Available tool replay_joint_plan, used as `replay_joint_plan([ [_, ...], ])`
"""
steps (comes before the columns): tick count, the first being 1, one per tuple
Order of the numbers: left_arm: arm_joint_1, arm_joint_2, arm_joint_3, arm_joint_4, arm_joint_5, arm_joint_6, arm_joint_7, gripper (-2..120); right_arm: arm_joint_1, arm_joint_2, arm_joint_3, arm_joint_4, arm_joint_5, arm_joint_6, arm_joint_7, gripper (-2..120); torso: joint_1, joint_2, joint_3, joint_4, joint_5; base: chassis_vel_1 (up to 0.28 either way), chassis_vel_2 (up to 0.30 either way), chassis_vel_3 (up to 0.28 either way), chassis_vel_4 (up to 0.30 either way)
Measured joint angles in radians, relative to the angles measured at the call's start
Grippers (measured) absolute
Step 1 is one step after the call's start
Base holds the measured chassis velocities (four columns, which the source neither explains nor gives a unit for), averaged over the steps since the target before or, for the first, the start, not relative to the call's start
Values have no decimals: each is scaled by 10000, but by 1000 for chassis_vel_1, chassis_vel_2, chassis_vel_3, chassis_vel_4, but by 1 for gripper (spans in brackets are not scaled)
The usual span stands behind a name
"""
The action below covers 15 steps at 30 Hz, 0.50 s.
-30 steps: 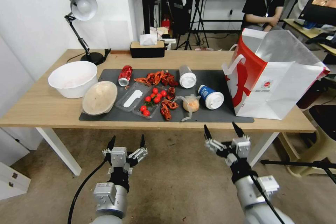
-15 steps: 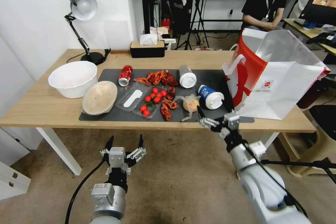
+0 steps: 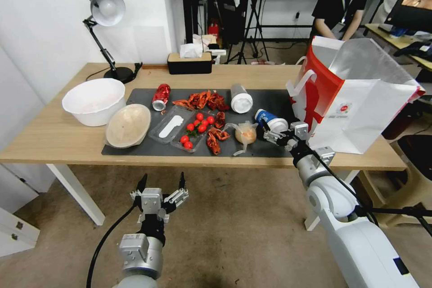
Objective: Pick up the trash from the table and place it into the takeout bag.
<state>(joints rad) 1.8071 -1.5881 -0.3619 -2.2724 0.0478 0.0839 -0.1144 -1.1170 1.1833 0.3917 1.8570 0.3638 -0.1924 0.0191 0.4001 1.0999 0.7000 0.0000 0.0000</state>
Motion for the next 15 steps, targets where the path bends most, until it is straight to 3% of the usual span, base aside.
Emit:
replay_joint_plan([
  [15,-46,65,21,63,-41,1,-14,100,-84,99,36,-343,111,-379,-83,100,0,2,0,0,0,0,0,0,0],
])
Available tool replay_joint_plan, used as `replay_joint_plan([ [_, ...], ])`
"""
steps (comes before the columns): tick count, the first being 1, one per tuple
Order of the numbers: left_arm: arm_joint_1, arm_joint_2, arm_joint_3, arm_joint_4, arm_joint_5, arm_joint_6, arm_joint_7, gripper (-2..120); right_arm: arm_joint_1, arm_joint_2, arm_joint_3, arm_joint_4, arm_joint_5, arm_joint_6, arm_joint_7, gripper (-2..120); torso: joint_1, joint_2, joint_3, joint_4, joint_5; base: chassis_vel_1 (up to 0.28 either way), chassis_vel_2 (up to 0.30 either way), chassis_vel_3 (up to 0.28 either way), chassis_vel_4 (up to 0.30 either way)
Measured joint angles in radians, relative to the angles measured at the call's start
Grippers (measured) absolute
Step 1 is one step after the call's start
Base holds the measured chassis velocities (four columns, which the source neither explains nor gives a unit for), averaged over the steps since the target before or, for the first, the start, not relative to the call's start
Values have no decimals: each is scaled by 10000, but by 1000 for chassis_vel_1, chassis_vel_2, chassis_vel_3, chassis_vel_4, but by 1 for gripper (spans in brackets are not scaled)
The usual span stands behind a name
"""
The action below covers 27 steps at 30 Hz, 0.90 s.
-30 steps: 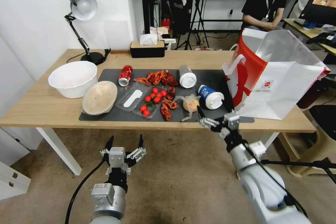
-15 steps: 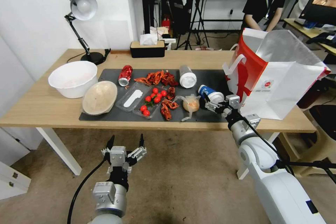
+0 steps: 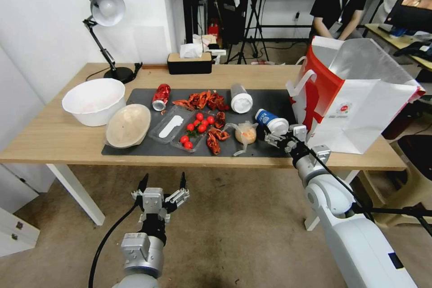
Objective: Pick up the trash from the table and place it into the takeout bag.
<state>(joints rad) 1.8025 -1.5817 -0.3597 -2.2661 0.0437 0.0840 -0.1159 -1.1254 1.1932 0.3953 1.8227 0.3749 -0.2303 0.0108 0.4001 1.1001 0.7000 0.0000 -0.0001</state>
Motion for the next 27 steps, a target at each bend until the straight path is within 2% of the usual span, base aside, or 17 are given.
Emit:
replay_joint_plan([
  [6,2,29,0,-9,-12,0,-10,100,-12,9,9,-88,129,-24,-128,100,0,0,0,0,0,0,0,0,0],
  [13,-76,85,-15,-10,-106,0,-20,100,50,1,-23,-234,318,-4,-145,78,-3,0,0,-1,0,0,0,0,0],
  [20,-120,99,-18,23,-174,0,-48,100,-11,-1,-9,-196,389,136,-223,66,-3,-1,0,0,1,0,0,0,0],
  [23,-121,95,-5,26,-176,0,-52,100,-96,-70,48,122,582,534,-527,65,-3,-1,1,1,7,0,0,0,0],
  [27,-123,63,30,11,-168,0,-57,100,-172,-423,224,1266,1066,1186,-940,65,-3,-1,0,0,2,0,0,0,0],
])
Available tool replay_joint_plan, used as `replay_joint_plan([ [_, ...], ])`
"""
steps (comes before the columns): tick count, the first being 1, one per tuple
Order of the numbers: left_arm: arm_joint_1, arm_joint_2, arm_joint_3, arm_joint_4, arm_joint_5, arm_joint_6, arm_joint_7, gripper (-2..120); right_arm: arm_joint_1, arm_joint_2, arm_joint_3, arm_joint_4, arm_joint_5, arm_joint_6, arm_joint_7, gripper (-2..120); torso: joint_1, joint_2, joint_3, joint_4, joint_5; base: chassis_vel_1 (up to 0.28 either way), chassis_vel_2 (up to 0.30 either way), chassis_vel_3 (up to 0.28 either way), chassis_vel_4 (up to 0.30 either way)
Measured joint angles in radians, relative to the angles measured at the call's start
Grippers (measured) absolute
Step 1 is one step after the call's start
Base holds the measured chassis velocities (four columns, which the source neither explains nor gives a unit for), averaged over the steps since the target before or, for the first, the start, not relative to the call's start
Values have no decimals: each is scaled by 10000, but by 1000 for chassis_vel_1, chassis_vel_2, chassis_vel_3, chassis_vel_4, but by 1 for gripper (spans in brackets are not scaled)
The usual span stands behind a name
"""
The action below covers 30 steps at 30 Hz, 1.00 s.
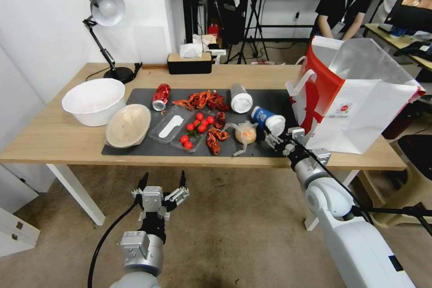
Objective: Pick up the trash from the table and place it into the takeout bag.
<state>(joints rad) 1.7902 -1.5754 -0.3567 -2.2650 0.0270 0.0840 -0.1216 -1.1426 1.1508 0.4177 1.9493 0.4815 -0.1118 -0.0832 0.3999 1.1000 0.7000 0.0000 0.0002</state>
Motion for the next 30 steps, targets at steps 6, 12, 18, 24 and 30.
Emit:
replay_joint_plan([
  [6,18,-9,-8,-26,21,-7,-12,100,102,-675,460,1859,834,178,438,65,0,1,-1,0,-3,0,0,0,0],
  [12,69,-3,-33,-81,21,-10,-34,100,571,-1238,1028,2733,1359,-652,1908,65,0,0,-1,0,0,0,0,0,0],
  [18,138,14,-70,-167,21,-13,-40,100,1127,-1744,1717,2829,1811,-1479,3526,65,0,0,0,-1,1,0,0,0,0],
  [24,178,90,-146,-219,-50,-24,-39,100,1741,-2488,2416,1633,3095,-1924,4140,65,3,0,0,0,0,0,0,0,0],
  [30,236,63,-146,-243,-53,-41,-38,100,1782,-2537,2429,1084,3167,-2079,4452,74,3,0,0,0,1,0,0,0,0],
])
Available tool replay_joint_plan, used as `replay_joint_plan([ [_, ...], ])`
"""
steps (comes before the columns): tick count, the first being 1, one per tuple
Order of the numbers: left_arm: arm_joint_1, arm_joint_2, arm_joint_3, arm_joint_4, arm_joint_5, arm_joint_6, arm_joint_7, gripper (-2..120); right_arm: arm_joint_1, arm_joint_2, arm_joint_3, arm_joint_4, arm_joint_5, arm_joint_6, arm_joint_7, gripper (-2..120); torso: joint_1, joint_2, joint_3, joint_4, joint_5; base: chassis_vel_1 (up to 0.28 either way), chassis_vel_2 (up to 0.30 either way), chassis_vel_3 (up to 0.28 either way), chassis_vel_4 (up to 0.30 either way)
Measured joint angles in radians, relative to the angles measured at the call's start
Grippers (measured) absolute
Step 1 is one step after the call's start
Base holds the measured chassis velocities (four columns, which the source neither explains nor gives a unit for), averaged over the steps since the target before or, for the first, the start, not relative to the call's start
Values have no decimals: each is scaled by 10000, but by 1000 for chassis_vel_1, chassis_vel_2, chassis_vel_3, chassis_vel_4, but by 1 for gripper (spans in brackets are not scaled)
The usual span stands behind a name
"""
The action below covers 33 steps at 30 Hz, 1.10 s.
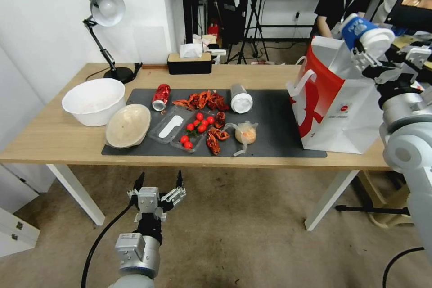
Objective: Pick up the trash from the table and place it into the takeout bag.
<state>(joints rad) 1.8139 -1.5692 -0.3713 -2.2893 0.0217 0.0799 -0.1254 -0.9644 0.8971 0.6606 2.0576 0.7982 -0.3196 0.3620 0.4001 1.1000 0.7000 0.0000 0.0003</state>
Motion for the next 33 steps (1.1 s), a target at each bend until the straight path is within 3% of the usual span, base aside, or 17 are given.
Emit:
replay_joint_plan([
  [7,100,-28,14,-79,36,-4,5,100,-21,45,14,-65,-62,-1,-83,98,0,0,0,1,-3,0,0,0,0],
  [21,206,-83,21,-203,80,-9,-2,100,-180,-2,31,83,-240,15,-558,100,-1,0,0,1,-2,0,0,0,0],
  [28,222,-121,-8,-285,78,-12,-3,100,-1364,18,41,2224,768,47,-1058,100,-2,0,-2,1,-5,0,0,0,0],
  [33,263,-153,10,-261,71,-34,4,100,-2990,423,-295,3087,-593,554,-1577,100,-2,0,-2,2,-4,0,0,0,0],
])
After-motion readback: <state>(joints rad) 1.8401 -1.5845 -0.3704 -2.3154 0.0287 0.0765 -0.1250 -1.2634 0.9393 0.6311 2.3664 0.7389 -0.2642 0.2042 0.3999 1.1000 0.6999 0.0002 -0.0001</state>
